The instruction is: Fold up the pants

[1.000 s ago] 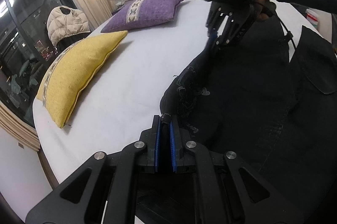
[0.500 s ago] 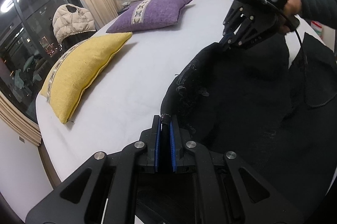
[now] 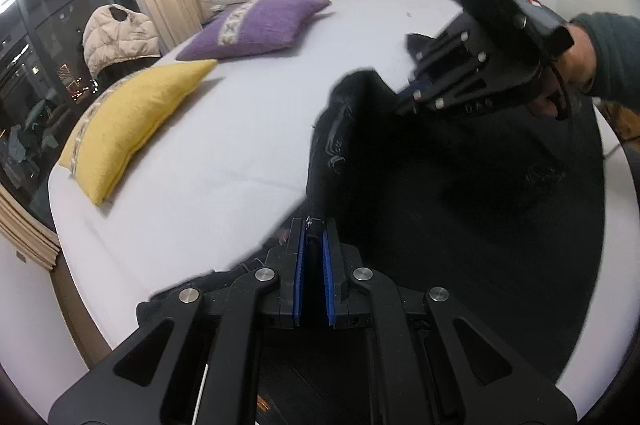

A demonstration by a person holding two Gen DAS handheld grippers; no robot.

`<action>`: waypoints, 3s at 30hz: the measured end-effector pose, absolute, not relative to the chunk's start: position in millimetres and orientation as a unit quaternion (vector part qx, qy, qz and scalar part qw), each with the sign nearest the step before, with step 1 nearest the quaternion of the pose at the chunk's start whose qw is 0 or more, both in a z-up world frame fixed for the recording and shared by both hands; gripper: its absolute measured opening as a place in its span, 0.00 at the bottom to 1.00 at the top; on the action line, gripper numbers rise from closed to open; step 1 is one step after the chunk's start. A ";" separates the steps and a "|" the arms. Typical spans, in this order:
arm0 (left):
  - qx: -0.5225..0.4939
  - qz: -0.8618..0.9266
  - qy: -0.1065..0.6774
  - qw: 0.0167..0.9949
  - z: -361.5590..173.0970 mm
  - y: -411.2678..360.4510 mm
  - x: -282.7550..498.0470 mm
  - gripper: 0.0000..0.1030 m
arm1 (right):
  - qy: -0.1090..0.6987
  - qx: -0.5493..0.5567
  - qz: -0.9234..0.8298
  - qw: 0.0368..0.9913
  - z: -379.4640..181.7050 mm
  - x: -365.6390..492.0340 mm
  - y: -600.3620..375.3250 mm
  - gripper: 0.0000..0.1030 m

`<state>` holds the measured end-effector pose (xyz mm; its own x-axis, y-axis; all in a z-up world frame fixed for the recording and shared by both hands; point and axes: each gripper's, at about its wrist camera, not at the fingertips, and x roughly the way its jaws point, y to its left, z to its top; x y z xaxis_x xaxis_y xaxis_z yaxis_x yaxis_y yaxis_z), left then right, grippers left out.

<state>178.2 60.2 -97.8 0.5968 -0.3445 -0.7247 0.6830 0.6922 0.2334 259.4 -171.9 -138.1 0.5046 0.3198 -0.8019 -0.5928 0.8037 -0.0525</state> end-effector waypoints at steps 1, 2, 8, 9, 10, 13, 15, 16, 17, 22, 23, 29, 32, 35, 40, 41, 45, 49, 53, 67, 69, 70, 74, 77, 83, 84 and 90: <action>0.254 -0.302 0.336 0.855 -100.8 60.9 166.7 0.07 | 0.414 -0.167 0.266 0.854 -135.7 247.7 -169.1 0.03; 0.253 -0.305 0.336 0.854 -103.2 62.3 156.4 0.07 | 0.409 -0.171 0.266 0.856 -133.0 236.7 -165.5 0.03; 0.264 -0.320 0.353 0.839 -120.7 73.3 94.9 0.07 | 0.396 -0.203 0.283 0.850 -133.4 171.3 -155.9 0.04; 0.269 -0.320 0.357 0.835 -125.0 74.1 86.6 0.07 | 0.394 -0.220 0.283 0.846 -137.3 159.1 -153.8 0.04; 0.276 -0.319 0.361 0.832 -129.4 75.0 78.3 0.07 | 0.394 -0.231 0.283 0.843 -140.3 150.2 -152.1 0.04; 0.286 -0.319 0.371 0.824 -138.0 77.7 56.7 0.07 | 0.391 -0.261 0.280 0.837 -148.6 119.5 -149.7 0.03; 0.296 -0.318 0.372 0.820 -140.9 79.9 42.3 0.07 | 0.387 -0.281 0.271 0.835 -154.1 99.1 -151.1 0.03; 0.303 -0.318 0.371 0.818 -143.2 80.6 33.9 0.07 | 0.383 -0.301 0.265 0.833 -157.8 87.9 -150.5 0.03; 0.310 -0.318 0.373 0.814 -146.0 81.2 27.3 0.07 | 0.377 -0.329 0.259 0.826 -163.7 73.5 -149.2 0.03; 0.358 -0.334 0.369 0.790 -162.6 75.2 -6.1 0.07 | 0.351 -0.451 0.238 0.785 -190.5 18.9 -145.0 0.03; 0.377 -0.336 0.361 0.784 -165.4 70.6 -15.8 0.07 | 0.347 -0.464 0.234 0.781 -192.8 12.6 -145.2 0.03; 0.397 -0.348 0.354 0.772 -176.2 58.3 -39.2 0.07 | 0.330 -0.505 0.211 0.769 -198.6 -14.1 -154.0 0.03; 0.398 -0.349 0.359 0.769 -182.5 56.5 -38.4 0.07 | 0.325 -0.526 0.210 0.758 -199.9 -21.6 -151.0 0.03; 0.400 -0.351 0.362 0.765 -184.9 56.3 -35.1 0.07 | 0.321 -0.541 0.214 0.747 -203.7 -25.5 -149.3 0.03; 0.402 -0.360 0.362 0.760 -183.5 56.8 -38.7 0.07 | 0.327 -0.542 0.209 0.746 -208.9 -29.8 -145.9 0.03; 0.401 -0.361 0.363 0.759 -182.1 53.8 -24.1 0.07 | 0.326 -0.541 0.207 0.747 -208.3 -29.3 -145.8 0.03; 0.395 -0.360 0.365 0.762 -185.8 57.9 -28.9 0.07 | 0.328 -0.541 0.205 0.747 -208.6 -33.2 -143.3 0.03; 0.395 -0.360 0.365 0.763 -190.8 58.0 -25.9 0.07 | 0.332 -0.541 0.204 0.745 -213.6 -36.5 -136.8 0.03; 0.394 -0.359 0.370 0.761 -201.5 58.2 -21.3 0.07 | 0.338 -0.538 0.195 0.747 -229.6 -33.1 -133.7 0.04; 0.309 -0.325 0.398 0.800 -134.1 68.7 -19.5 0.12 | 0.363 -0.374 0.191 0.832 -152.3 -35.8 -173.1 0.83; 0.250 -0.325 0.387 0.826 -115.2 65.0 -0.9 0.12 | 0.374 -0.281 0.199 0.861 -129.9 -15.4 -177.3 0.79; 0.217 -0.320 0.380 0.840 -107.6 59.0 14.2 0.12 | 0.380 -0.229 0.203 0.873 -122.3 -1.7 -179.5 0.74; 0.149 -0.292 0.391 0.860 -122.3 34.2 66.8 0.12 | 0.412 -0.062 0.218 0.883 -127.5 53.0 -183.7 0.62; 0.137 -0.242 0.472 0.837 -177.7 23.9 102.7 0.12 | 0.486 -0.056 0.181 0.853 -172.7 77.7 -185.3 0.56; 0.091 -0.230 0.492 0.834 -186.9 72.6 98.9 0.17 | 0.510 -0.075 0.118 0.849 -186.6 56.5 -227.6 0.46; 0.088 -0.218 0.497 0.835 -182.5 76.7 99.5 0.16 | 0.510 -0.067 0.114 0.850 -179.9 56.7 -230.9 0.46; 0.064 -0.226 0.429 0.872 -136.9 39.7 128.5 0.17 | 0.452 0.005 0.204 0.869 -130.8 103.2 -197.7 0.57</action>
